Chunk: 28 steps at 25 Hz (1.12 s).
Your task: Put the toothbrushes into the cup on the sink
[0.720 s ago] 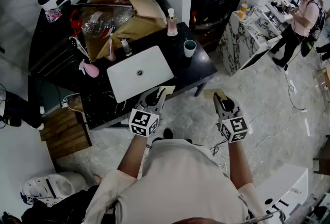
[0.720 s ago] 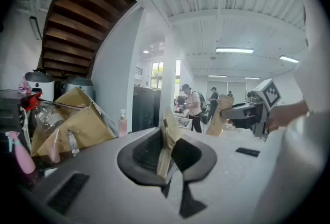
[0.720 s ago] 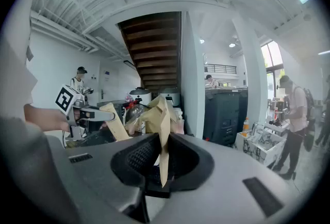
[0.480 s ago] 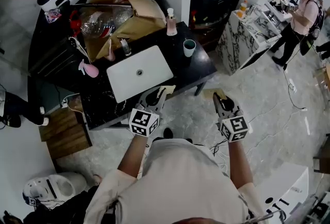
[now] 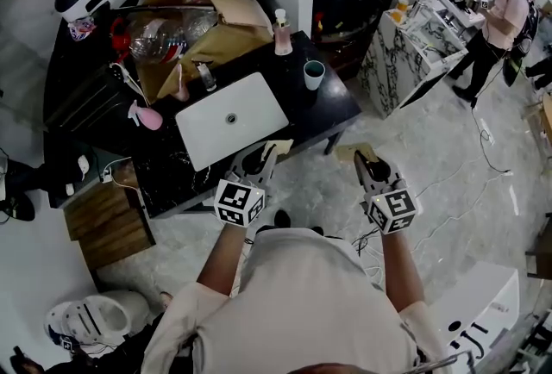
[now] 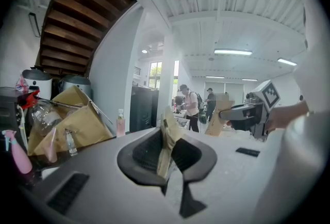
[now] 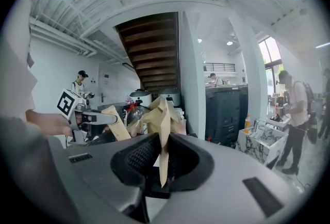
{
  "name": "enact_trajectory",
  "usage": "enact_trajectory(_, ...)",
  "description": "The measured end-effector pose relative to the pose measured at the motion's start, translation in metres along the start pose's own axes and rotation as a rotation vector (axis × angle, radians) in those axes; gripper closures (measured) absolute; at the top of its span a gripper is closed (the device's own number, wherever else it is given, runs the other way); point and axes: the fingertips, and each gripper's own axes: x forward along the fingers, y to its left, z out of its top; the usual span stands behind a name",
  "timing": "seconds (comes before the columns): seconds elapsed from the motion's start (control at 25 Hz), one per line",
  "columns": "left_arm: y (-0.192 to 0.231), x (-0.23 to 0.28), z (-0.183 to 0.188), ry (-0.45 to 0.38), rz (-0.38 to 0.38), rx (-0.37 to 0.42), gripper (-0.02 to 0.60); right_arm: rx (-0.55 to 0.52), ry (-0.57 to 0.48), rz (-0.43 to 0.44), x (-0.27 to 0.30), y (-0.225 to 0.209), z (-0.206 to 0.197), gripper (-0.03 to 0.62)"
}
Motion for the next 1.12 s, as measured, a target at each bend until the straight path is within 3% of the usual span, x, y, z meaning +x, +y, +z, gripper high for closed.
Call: enact_trajectory(1.12,0.053,0.004,-0.022,0.032,-0.124,0.008,0.54,0.062,-0.005,-0.149,0.026,0.017,-0.01,0.52)
